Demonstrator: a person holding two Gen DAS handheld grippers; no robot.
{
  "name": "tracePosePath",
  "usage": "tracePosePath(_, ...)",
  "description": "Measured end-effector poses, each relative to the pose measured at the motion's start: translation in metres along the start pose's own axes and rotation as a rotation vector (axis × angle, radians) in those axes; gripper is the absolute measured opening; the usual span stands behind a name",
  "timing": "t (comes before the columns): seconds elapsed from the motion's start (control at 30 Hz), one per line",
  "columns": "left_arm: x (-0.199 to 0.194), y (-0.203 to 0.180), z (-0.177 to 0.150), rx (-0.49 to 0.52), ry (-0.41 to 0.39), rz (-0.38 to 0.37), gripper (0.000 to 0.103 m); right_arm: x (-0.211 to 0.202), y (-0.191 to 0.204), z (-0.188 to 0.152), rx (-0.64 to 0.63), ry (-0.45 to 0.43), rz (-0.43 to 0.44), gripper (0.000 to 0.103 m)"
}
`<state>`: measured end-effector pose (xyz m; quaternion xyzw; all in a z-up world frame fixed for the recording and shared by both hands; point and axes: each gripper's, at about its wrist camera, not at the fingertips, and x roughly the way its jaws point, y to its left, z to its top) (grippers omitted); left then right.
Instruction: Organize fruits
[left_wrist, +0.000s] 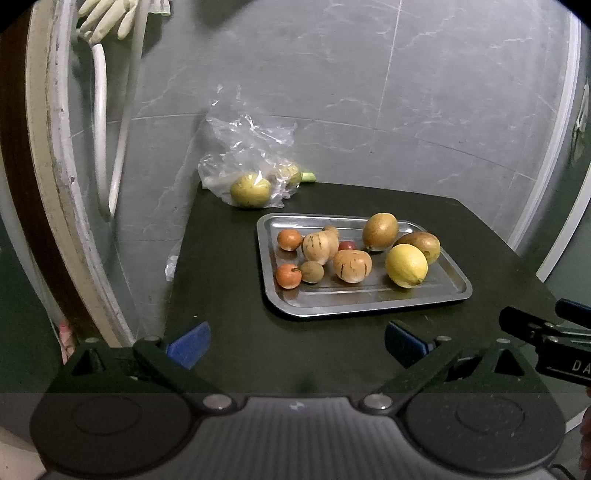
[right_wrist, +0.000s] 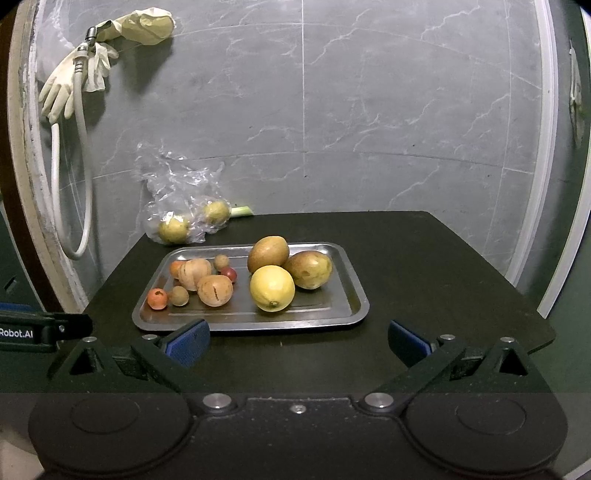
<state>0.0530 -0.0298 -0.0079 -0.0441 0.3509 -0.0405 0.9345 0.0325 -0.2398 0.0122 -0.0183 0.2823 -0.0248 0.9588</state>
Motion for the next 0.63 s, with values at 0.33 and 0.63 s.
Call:
tracePosePath(0.33, -0.0022, -0.0042, 0.0018, 0.024, 0.007, 0.065, 0.102, 0.0008, 0.0018, 0.0008, -0.003, 0.002, 0.002, 0.102)
tracePosePath(0.63, 0.001, 0.0046, 0.0053, 0.006, 0.044, 0.092, 0.102, 0.0037, 0.0041, 0.0036, -0.012, 0.006, 0.01, 0.102)
